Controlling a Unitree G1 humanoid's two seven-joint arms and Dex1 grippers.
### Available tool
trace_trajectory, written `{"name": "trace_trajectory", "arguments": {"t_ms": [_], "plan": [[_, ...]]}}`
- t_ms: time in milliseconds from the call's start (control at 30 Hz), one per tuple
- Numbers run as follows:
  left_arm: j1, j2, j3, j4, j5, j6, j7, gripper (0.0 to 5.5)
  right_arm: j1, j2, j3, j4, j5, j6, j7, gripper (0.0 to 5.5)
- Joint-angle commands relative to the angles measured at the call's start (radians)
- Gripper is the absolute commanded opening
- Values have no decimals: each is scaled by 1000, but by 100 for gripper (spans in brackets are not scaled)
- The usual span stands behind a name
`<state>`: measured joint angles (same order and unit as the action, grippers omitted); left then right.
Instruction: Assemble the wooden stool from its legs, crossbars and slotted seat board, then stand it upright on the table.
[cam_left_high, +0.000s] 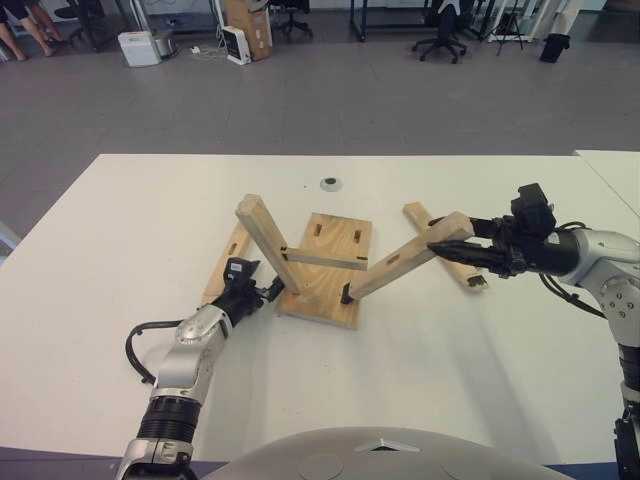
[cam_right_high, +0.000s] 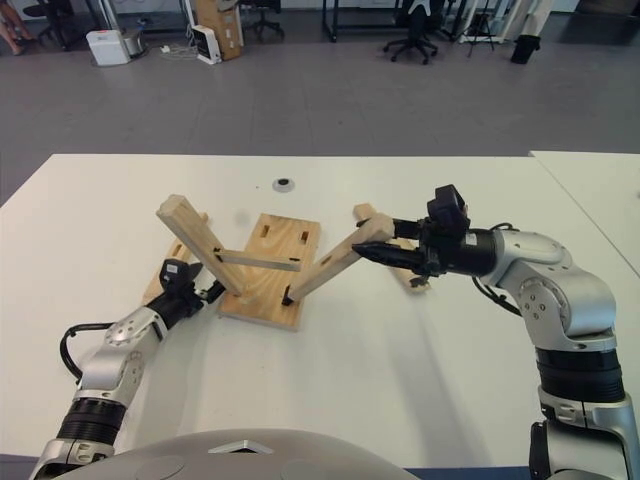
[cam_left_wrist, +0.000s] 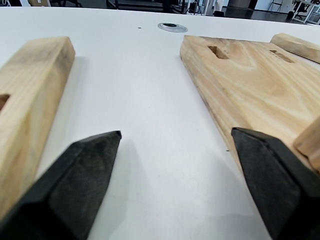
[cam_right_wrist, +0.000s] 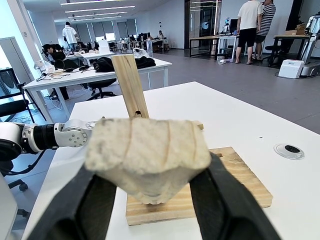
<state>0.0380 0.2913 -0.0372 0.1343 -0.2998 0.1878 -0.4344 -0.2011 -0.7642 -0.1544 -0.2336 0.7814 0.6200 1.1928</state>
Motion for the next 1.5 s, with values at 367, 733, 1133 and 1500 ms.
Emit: {"name": "trace_trajectory", "arguments": {"t_ms": [367, 733, 1133, 1500], "plan": [[99, -23, -59, 126, 58, 61, 11, 407, -71, -58, 72, -83, -25, 159, -159, 207], [91, -32, -50, 158, 73, 33, 2, 407, -78, -83, 163, -188, -89, 186, -277, 207], [53, -42, -45, 278, 83, -48, -13, 407, -169, -10, 311, -58, -99, 225, -316, 207], [68, -46, -51, 216, 72, -16, 3, 407, -222, -23, 535, 12, -274, 142, -294, 207]]}}
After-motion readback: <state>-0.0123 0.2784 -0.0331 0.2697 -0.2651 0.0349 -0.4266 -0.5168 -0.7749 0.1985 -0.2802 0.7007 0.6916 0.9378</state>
